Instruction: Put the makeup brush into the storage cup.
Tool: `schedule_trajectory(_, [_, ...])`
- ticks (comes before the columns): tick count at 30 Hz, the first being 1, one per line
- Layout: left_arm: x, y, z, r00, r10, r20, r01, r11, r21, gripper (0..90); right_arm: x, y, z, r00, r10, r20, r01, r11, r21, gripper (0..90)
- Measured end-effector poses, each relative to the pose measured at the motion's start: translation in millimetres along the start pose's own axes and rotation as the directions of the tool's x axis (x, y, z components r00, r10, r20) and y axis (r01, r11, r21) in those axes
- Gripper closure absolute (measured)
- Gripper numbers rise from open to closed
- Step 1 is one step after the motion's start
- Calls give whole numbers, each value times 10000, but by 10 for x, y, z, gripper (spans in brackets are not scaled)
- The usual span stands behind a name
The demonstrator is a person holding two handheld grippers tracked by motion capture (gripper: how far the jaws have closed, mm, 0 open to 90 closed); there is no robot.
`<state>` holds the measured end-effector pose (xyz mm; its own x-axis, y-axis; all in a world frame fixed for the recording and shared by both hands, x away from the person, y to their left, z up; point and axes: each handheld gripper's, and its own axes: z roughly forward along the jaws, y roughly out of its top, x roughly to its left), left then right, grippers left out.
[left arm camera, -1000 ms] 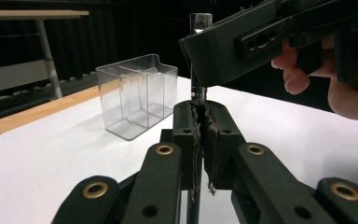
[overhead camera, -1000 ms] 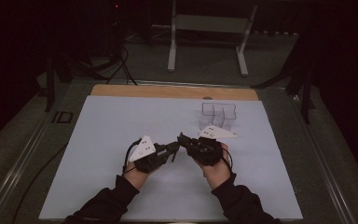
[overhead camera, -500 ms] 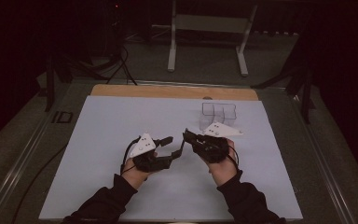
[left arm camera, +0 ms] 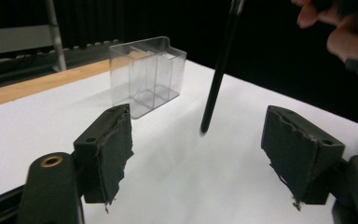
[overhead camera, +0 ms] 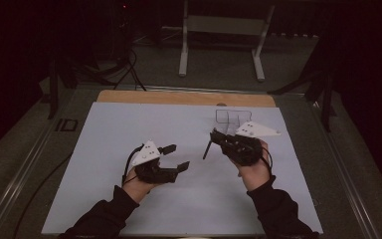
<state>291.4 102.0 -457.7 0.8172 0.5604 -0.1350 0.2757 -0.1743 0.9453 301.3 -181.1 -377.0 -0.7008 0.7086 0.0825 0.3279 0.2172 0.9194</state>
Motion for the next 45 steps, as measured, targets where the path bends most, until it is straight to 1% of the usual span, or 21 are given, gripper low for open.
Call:
schedule_trajectory(4, [11, -13, -48, 9999, -10, -135, 12, 9999, 112, 249, -93, 85, -99, 9998, -96, 147, 97, 9999, -56, 844])
schedule_trajectory(5, [13, -16, -58, 9998, -4, -175, 8, 9997, 231, 248, -115, 106, -124, 9997, -118, 214, 120, 9999, -88, 844])
schedule_trajectory(8, [15, -30, -91, 9996, -204, -195, 209, 9994, 269, 193, -187, 176, -186, 9992, -144, 360, 149, 9998, -142, 844])
schedule_trajectory(9, [22, -41, -110, 9997, -233, -6, 233, 9993, 279, 186, -214, 200, -203, 9990, -202, 391, 208, 9996, -165, 844])
schedule_trajectory(10, [28, -50, -127, 9998, -201, 80, 200, 9996, 211, 154, -237, 222, -224, 9986, -211, 486, 223, 9995, -231, 844])
schedule_trajectory(12, [34, -67, -157, 9995, -270, 131, 269, 9996, 74, 149, -287, 268, -260, 9980, -265, 566, 283, 9991, -311, 844])
schedule_trajectory(13, [42, -73, -166, 9995, -311, 93, 311, 9995, 60, 146, -310, 290, -279, 9976, -244, 654, 268, 9990, -360, 844])
schedule_trajectory(14, [49, -79, -175, 9995, -321, -57, 321, 9995, 24, 119, -336, 315, -294, 9971, -256, 712, 283, 9989, -380, 844])
schedule_trajectory(15, [59, -86, -188, 9991, -410, -116, 409, 9992, -41, 93, -360, 341, -310, 9968, -261, 762, 293, 9987, -411, 844])
schedule_trajectory(16, [59, -86, -188, 9991, -410, -116, 409, 9992, -41, 76, -385, 367, -326, 9960, -313, 841, 354, 9982, -477, 844])
schedule_trajectory(17, [85, -101, -219, 9986, -511, -135, 507, 9984, -242, 74, -410, 393, -342, 9954, -326, 898, 372, 9981, -499, 844])
schedule_trajectory(20, [114, -123, -253, 9988, -413, -270, 401, 9983, -415, 57, -484, 458, -381, 9937, -444, 1033, 509, 9968, -617, 844])
schedule_trajectory(22, [132, -131, -262, 9987, -301, -421, 290, 9993, -252, 57, -531, 482, -392, 9927, -457, 1117, 532, 9965, -649, 844])
schedule_trajectory(25, [144, -149, -266, 9985, -405, -359, 400, 9991, -141, 34, -602, 497, -386, 9913, -499, 1219, 578, 9964, -618, 844])
schedule_trajectory(28, [139, -169, -267, 9990, -154, -431, 150, 9998, -102, 29, -681, 512, -369, 9887, -475, 1421, 560, 9968, -566, 844])
schedule_trajectory(30, [139, -180, -260, 9989, -212, -423, 207, 9997, -125, 29, -740, 535, -361, 9871, -392, 1552, 485, 9972, -563, 844])
schedule_trajectory(35, [148, -199, -257, 9987, -167, -473, 159, 9997, -173, 29, -889, 603, -331, 9822, -375, 1840, 503, 9966, -654, 844])
schedule_trajectory(37, [150, -205, -256, 9988, -193, -451, 186, 9997, -159, 29, -941, 632, -312, 9789, -407, 2001, 550, 9963, -665, 844])
schedule_trajectory(39, [145, -214, -249, 9988, -212, -441, 205, 9997, -158, 29, -1000, 664, -282, 9767, -405, 2106, 555, 9963, -660, 844])
schedule_trajectory(45, [129, -225, -240, 9990, -99, -434, 95, 9999, -96, 29, -1160, 733, -130, 9691, -247, 2453, 347, 9987, -365, 844])
